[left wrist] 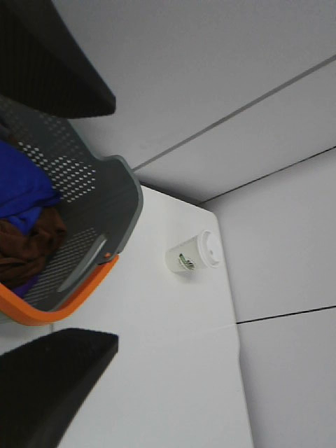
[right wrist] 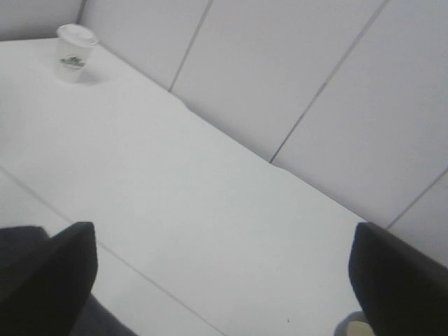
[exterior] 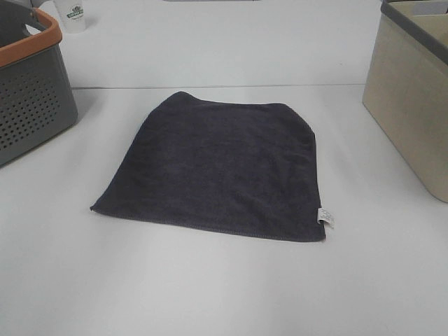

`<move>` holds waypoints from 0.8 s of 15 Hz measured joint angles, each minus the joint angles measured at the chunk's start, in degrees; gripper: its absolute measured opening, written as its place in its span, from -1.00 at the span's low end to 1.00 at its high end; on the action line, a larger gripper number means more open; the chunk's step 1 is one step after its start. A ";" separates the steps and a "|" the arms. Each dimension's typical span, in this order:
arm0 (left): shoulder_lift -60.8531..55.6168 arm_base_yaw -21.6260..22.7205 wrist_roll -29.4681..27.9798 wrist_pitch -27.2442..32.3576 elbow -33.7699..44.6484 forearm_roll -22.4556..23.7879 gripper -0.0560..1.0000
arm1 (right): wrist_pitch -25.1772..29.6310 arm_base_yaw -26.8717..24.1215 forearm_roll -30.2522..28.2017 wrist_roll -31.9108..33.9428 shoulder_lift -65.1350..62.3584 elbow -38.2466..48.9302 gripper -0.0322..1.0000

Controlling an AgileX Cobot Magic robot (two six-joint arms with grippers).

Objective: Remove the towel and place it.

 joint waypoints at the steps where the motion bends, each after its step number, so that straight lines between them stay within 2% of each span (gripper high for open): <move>1: 0.11 1.95 6.76 0.29 -2.18 -8.82 0.57 | 2.06 -2.12 3.27 0.23 0.06 -2.64 0.88; 3: 0.23 6.70 20.17 0.80 -6.13 -26.99 0.57 | 10.89 -6.70 8.25 4.47 0.97 -8.94 0.86; 4: 0.23 9.40 27.62 1.66 -7.62 -36.67 0.57 | 16.44 -9.00 8.54 8.71 2.01 -12.26 0.86; 6: 0.29 13.69 38.67 5.21 -9.74 -52.31 0.57 | 31.46 -13.18 1.95 20.57 5.90 -20.28 0.86; 7: 0.29 14.44 40.39 6.65 -10.14 -54.66 0.57 | 36.15 -13.58 -1.15 23.84 6.93 -22.69 0.86; 8: 0.29 16.10 43.49 9.57 -10.83 -58.84 0.57 | 44.92 -13.92 -6.88 28.65 9.40 -27.04 0.85; 9: 0.29 17.25 45.21 12.26 -11.06 -60.85 0.57 | 52.83 -13.92 -11.69 31.57 12.09 -31.46 0.85; 10: 0.29 18.11 45.66 15.18 -11.06 -61.65 0.57 | 59.36 -13.92 -14.32 32.60 14.15 -34.78 0.83; 12: 0.29 19.48 46.01 21.77 -11.06 -62.11 0.57 | 67.55 -13.92 -17.42 32.26 15.36 -38.67 0.81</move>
